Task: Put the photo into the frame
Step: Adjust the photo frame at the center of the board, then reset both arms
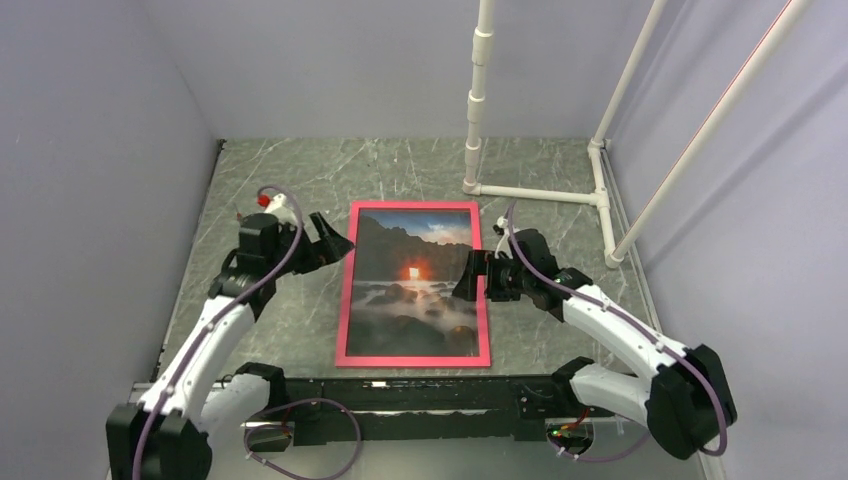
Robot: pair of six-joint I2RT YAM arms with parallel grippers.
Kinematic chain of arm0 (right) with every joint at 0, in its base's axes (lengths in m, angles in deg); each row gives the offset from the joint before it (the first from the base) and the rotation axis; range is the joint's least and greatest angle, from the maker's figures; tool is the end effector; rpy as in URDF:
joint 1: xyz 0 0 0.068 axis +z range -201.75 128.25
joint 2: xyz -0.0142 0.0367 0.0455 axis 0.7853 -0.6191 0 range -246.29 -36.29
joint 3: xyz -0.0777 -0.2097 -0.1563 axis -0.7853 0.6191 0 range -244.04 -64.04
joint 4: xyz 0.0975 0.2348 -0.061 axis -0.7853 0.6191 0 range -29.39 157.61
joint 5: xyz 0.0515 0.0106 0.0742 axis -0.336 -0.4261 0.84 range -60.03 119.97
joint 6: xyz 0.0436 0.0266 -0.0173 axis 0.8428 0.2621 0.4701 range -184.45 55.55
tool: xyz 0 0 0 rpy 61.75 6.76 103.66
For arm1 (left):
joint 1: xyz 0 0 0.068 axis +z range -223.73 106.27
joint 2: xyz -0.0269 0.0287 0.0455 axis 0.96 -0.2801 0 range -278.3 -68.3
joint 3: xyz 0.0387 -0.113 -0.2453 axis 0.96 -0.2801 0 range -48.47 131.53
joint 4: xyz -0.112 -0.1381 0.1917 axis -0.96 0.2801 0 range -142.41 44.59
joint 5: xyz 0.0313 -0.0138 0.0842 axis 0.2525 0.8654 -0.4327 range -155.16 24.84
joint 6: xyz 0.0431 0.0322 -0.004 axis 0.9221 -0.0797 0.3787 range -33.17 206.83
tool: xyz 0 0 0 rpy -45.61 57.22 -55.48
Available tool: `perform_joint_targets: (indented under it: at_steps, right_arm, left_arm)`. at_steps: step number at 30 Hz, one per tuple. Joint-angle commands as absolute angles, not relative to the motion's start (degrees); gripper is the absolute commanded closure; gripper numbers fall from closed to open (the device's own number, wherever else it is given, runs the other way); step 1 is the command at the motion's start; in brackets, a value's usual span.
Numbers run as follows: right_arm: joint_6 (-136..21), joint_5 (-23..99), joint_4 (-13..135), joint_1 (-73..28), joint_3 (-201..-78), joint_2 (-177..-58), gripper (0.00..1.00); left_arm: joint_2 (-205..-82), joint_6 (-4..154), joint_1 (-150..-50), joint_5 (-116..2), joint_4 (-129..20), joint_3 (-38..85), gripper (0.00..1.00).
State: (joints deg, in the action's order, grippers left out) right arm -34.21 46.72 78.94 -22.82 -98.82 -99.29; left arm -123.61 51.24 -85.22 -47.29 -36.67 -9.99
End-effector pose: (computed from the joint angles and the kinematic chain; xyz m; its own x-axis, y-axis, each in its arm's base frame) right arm 0.1865 0.1148 0.2072 -0.8696 0.0704 -0.4888 -0.2300 0.8181 0.5270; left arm 0.2062 -0.0531 0.2590 -0.6868 -0.4258 -0.5892 0.0531 0.7790 -0.6248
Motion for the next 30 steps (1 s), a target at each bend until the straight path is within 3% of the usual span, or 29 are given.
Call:
perform_joint_targets:
  at_steps: [1,19,26,30]
  right_arm:
    - [-33.74,46.95,78.37,-24.53,-101.04,-93.59,0.0]
    - [-42.42,38.14,71.17,-26.94,-99.48,-82.3,0.0]
    - [-45.92,28.77,64.62,-30.26,-94.47,-79.14,0.01]
    - [-48.7,25.51,62.39,-35.47,-92.84,-79.57,0.01]
  left_arm:
    - [-114.91,51.59,-82.37,-47.11,-38.64,-10.95,0.01]
    - [-94.66,72.85,-81.03,-61.95,-39.3,-15.72,0.01]
    - [-86.21,75.06,-81.03,-69.58,-49.8,-27.16,0.01]
    - [-87.53,76.04,-81.03,-74.73,-56.63,-32.43,0.01]
